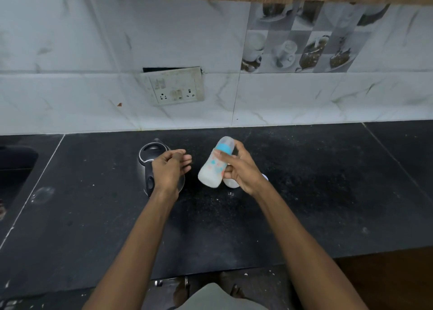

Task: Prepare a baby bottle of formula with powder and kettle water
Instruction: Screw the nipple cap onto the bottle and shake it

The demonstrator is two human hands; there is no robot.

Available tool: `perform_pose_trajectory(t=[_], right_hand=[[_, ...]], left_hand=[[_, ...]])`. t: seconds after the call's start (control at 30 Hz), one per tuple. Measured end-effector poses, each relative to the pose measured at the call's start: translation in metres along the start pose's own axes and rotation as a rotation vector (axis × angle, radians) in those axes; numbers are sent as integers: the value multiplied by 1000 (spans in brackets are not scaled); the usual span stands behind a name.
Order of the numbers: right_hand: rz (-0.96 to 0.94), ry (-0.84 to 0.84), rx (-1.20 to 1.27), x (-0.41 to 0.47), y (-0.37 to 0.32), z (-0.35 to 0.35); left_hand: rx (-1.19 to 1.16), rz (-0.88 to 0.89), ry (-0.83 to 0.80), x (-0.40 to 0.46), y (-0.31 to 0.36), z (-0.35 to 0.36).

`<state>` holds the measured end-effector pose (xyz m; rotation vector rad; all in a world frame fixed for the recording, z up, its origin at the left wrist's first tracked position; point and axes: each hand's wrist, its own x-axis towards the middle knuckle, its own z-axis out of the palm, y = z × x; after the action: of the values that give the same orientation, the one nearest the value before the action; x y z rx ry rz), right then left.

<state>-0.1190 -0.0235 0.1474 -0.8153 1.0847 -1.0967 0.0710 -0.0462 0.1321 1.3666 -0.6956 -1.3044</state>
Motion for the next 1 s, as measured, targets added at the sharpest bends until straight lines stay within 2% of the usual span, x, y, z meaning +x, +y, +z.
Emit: perform_pose_trajectory(t=[0.07,0.17,0.33,0.43,0.53,0.57,0.67,0.77,0.9,1.0], right_hand=[[-16,-47,-81,-2,2,0],[-69,64,48,0,5,-2],[-51,-19,-54,-2,5,2],[-34,46,62,1,5,0],[18,-120,-144,0,6,0],[10,-128,-165,1,6,0],[-5,-12,-18,4,2,-1],[8,-86,-106,3,-2,3],[-53,31,-9,8,1,0],[-41,-58,-139,7,-1,5]], left_hand=[[-4,-4,1,-1,1,-1],[-12,-7,7,0,-1,0],[4,-13,-6,0,-2,-1],[10,-12,3,3,-2,-1],[5,-8,-1,4,-1,-2],[4,-7,2,4,0,-2],[9,-4,11,6,0,-1],[2,-5,-1,4,0,-2],[-5,1,6,4,0,-2],[-9,-2,0,4,-1,-1]])
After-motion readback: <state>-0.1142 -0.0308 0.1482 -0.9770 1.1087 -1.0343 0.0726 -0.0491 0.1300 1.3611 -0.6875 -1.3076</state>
